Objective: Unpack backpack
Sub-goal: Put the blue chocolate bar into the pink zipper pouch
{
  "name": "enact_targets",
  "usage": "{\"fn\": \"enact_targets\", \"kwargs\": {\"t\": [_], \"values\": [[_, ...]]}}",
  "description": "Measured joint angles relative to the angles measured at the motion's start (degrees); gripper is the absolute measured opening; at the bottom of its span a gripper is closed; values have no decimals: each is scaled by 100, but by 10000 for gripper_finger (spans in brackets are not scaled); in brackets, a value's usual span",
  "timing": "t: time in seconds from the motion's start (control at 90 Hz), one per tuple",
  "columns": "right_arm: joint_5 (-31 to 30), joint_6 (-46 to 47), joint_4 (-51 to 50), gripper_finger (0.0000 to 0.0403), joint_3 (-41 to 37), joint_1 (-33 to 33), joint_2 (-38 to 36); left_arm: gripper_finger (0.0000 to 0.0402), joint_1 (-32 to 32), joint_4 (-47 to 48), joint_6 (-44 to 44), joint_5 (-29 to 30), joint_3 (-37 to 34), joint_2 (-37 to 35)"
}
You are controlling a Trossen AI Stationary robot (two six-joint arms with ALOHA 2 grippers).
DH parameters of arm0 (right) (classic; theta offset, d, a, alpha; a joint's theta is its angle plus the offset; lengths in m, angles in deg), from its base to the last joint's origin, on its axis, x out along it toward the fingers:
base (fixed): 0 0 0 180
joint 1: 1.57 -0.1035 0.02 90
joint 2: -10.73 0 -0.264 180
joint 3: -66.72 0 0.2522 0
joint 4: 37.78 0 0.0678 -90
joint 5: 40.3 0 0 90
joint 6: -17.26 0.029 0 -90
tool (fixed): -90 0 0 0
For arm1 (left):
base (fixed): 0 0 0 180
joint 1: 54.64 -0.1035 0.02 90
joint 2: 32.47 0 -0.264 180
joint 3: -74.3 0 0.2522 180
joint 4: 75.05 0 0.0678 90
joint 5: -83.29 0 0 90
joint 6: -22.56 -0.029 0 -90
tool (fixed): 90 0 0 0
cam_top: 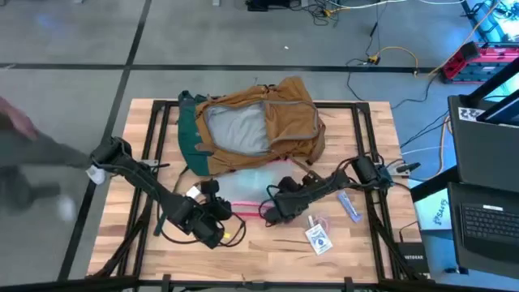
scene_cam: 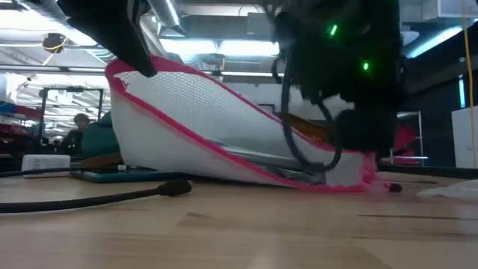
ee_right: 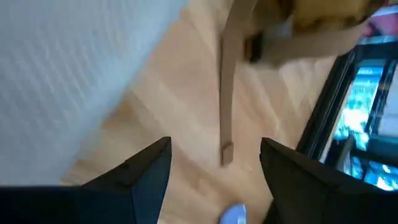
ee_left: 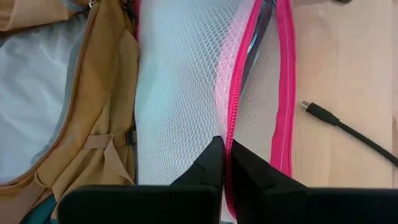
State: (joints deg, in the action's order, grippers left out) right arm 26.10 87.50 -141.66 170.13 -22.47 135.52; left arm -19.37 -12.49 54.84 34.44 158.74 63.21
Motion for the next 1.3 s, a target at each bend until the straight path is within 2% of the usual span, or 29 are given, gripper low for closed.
{"fn": "enact_targets", "kwargs": {"t": [0.2, 0.333, 0.611, 0.667, 0.833, 1.056, 1.3], "values": [[-259, 288, 5, 230, 309, -365, -45, 12, 17, 29, -30, 1, 0, 0], [-833, 328, 14, 230, 559, -767, -45, 29, 71, 31, -224, 11, 0, 0], [-2140, -609, 828, 230, 1160, -2058, -56, 53, 130, 18, -179, 11, 0, 0], [-2187, -996, 1275, 229, 1228, -2285, -56, 54, 131, 10, -175, 11, 0, 0], [-1562, -2245, 2927, 211, 1353, -2576, -56, 54, 111, -58, -162, 11, 0, 0], [-309, -4115, 4880, 141, 1342, -2443, -56, 54, 111, -197, -160, 15, 0, 0], [1251, -4973, 5433, 68, 1335, -1881, -56, 54, 125, -188, -135, 13, 0, 0]]}}
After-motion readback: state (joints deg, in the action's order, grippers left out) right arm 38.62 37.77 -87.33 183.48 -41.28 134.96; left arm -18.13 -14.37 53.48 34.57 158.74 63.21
